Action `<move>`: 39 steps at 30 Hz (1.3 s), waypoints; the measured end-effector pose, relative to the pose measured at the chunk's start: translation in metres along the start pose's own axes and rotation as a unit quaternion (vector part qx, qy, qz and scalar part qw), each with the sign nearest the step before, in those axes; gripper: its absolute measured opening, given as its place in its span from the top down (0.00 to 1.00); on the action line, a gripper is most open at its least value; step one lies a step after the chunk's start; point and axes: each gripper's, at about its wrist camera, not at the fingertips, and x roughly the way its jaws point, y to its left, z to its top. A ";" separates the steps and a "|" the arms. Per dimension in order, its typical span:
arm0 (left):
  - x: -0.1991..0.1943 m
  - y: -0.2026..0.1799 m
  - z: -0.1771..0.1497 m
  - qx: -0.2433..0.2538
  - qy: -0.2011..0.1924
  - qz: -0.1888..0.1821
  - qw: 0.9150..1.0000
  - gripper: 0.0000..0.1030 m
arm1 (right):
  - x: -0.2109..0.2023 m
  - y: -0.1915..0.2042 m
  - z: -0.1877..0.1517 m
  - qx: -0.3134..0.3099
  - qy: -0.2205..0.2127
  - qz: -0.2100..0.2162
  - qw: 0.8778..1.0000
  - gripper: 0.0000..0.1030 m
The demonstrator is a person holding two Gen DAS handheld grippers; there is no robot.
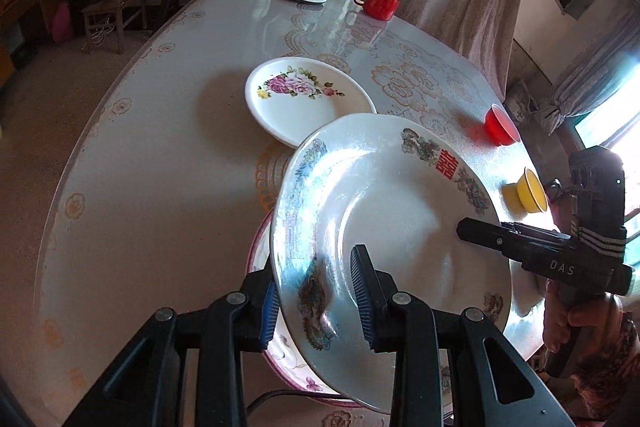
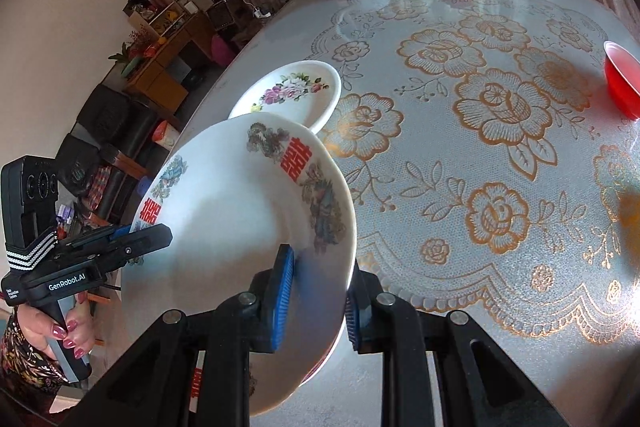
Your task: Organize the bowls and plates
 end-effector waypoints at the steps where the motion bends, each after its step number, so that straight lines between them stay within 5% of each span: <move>1: -0.003 0.005 -0.002 -0.005 -0.002 0.005 1.000 0.68 | 0.004 0.005 -0.001 -0.003 0.003 0.006 1.000 0.78; 14: 0.017 0.016 -0.038 -0.023 0.019 0.026 0.999 0.68 | 0.033 0.017 -0.018 -0.023 0.043 0.008 0.999 0.78; 39: 0.037 -0.008 -0.029 0.067 0.007 0.075 0.995 0.68 | 0.029 -0.007 -0.026 0.009 0.051 -0.021 0.998 0.78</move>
